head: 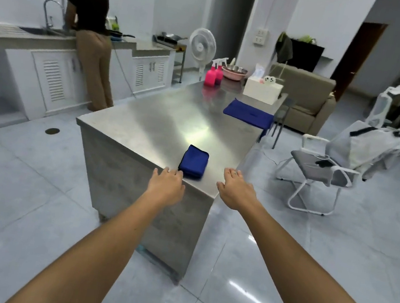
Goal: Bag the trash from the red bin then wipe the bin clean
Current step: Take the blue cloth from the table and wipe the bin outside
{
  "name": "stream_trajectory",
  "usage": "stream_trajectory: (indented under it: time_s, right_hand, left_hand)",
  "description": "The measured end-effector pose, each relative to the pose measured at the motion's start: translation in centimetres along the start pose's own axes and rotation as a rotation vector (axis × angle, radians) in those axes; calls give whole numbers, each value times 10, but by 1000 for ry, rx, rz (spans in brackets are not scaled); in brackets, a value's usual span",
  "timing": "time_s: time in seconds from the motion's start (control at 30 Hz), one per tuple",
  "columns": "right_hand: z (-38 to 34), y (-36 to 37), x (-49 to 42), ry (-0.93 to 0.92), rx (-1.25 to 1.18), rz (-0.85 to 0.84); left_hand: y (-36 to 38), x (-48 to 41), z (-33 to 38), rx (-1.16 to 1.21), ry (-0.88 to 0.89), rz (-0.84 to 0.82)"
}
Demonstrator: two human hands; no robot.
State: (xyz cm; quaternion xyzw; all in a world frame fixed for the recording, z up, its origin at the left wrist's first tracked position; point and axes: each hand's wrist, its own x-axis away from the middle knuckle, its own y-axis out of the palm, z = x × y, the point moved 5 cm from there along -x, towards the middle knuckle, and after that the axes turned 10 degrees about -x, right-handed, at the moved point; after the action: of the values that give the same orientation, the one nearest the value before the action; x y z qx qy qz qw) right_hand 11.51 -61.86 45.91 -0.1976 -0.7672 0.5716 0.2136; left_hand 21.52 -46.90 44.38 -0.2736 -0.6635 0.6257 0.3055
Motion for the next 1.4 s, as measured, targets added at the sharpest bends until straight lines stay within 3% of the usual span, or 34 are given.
stream_trajectory:
  time_s: [0.33, 0.53, 0.77, 0.9, 0.97, 1.07, 1.23, 1.33, 1.4]
  right_hand:
    - [26, 35, -176, -94, -60, -162]
    - [42, 67, -257, -31, -195, -243]
    - [42, 82, -324, 44, -364, -305]
    - [37, 91, -347, 181, -663, -339]
    - [37, 100, -350, 338, -907, -422]
    - [31, 111, -348, 372, -1029, -575]
    - [-23, 120, -321, 170, -1098, -839]
    - [-75, 132, -274, 97, -1229, -1133]
    - [-111, 143, -237, 10, -1155, -1285]
  left_hand:
    - [54, -139, -18, 174, -224, -46]
    - [88, -209, -21, 438, -343, -109]
    - [111, -241, -31, 456, -497, -159]
    - [116, -242, -35, 563, -590, -239]
    - [118, -236, -33, 693, -638, -261]
    - [118, -222, -27, 849, -665, -278]
    - [110, -166, -33, 1075, -826, -160]
    - [107, -110, -39, 1208, -954, -3]
    - [108, -64, -45, 1261, -1064, 152]
